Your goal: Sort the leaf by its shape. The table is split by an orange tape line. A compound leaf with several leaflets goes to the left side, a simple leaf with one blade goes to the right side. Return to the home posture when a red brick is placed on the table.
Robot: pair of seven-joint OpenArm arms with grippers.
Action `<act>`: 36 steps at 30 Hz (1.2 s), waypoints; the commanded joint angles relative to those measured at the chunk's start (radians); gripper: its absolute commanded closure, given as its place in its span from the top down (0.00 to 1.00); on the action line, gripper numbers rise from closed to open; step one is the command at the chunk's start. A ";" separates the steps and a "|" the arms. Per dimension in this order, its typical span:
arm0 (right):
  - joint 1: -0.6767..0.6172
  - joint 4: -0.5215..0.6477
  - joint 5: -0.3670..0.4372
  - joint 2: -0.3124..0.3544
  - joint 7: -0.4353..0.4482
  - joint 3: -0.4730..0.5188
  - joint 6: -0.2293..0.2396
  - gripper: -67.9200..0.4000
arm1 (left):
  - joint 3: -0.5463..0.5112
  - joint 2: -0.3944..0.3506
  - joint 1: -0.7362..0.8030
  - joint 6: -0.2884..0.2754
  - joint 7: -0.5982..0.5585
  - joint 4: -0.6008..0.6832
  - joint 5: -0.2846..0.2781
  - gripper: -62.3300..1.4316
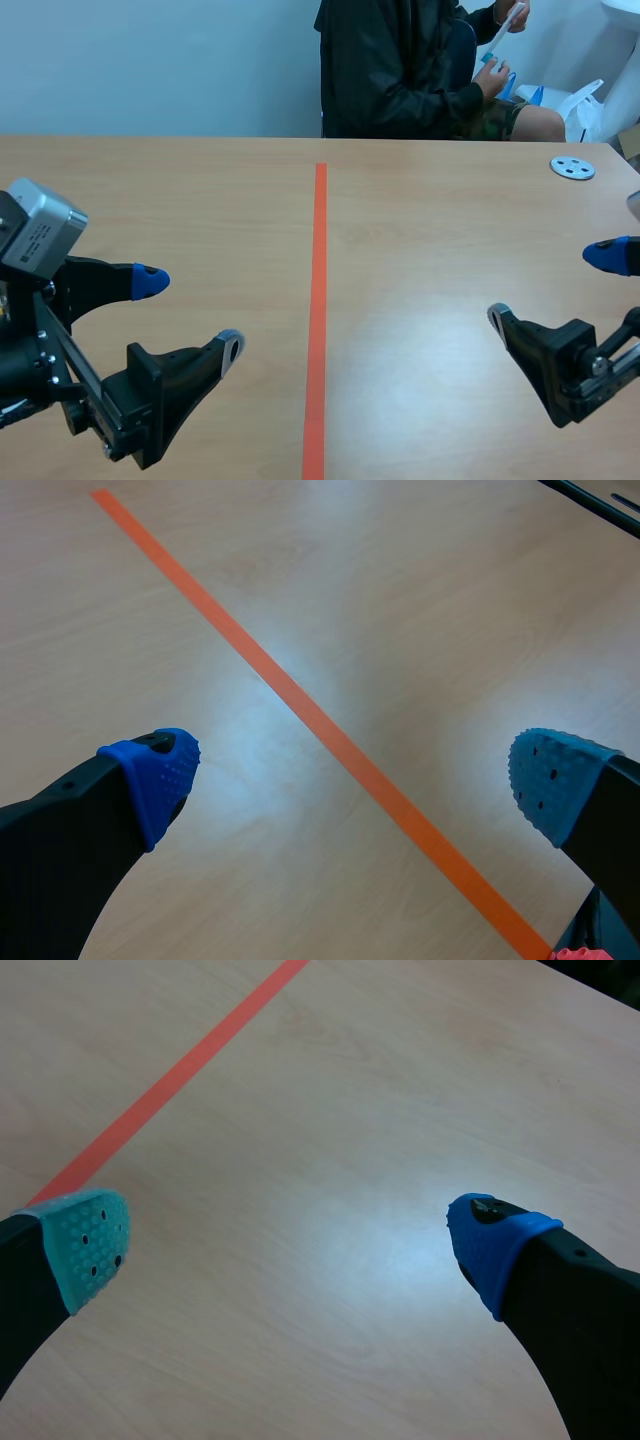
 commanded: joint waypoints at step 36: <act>0.012 0.017 0.011 0.000 0.015 0.002 0.000 1.00 | -0.005 0.000 -0.003 0.001 -0.061 0.003 -0.006 1.00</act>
